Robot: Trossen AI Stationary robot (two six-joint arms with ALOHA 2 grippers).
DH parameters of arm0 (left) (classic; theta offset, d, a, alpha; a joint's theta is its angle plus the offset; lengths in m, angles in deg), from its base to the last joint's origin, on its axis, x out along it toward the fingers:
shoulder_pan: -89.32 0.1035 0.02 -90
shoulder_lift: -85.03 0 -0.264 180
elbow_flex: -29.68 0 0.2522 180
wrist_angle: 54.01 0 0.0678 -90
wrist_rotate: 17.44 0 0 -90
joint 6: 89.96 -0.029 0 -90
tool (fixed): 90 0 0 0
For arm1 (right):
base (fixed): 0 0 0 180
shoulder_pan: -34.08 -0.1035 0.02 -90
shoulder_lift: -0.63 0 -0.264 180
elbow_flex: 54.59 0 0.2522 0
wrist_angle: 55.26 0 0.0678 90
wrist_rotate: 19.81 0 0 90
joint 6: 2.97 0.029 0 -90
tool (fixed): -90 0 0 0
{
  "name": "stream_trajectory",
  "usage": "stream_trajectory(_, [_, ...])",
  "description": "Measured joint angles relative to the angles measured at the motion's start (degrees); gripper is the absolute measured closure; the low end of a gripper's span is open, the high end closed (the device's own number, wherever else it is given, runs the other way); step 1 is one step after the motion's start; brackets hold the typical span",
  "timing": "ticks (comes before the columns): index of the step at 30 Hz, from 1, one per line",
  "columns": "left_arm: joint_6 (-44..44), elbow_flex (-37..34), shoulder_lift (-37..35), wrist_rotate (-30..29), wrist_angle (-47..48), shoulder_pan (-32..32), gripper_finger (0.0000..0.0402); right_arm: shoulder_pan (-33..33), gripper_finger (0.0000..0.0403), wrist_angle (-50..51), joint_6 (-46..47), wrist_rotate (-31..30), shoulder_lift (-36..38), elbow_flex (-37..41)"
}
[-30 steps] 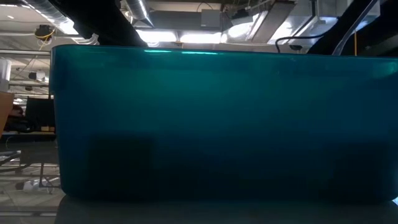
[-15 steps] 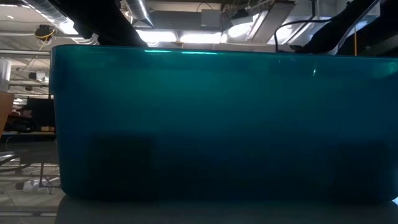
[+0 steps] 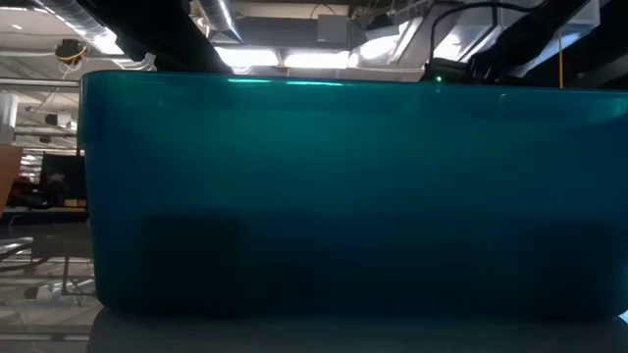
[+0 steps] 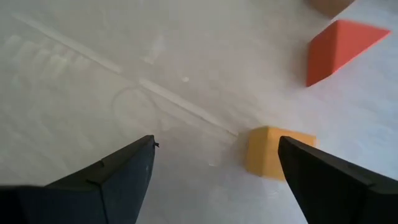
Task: Sort blocks by size
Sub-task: Put the yellow cube block into the blue bin
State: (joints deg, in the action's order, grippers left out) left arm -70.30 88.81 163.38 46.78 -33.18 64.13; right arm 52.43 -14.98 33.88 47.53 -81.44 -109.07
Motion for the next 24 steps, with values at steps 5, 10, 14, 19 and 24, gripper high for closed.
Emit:
stream_trajectory(5, [0.05,0.00,0.00,0.00,0.00,0.00,0.0164,0.53,0.0063,5.01,-1.06,-4.37,0.07,-2.08])
stream_trajectory(10, [0.07,0.00,0.00,0.00,-0.04,0.00,0.0164,3.25,0.0063,6.82,-1.07,-3.27,0.07,-1.57])
stream_trajectory(14, [0.07,0.00,0.00,0.00,-0.06,0.00,0.0164,6.09,0.0063,3.72,-1.08,-0.96,0.07,0.69])
stream_trajectory(19, [0.05,0.00,0.00,-0.02,-0.04,0.00,0.0164,8.62,0.0081,-2.60,-1.28,3.25,0.05,4.57])
stream_trajectory(24, [-0.09,0.00,0.00,0.00,-0.04,0.00,0.0164,8.70,0.0158,-4.02,-1.30,3.50,0.05,5.94])
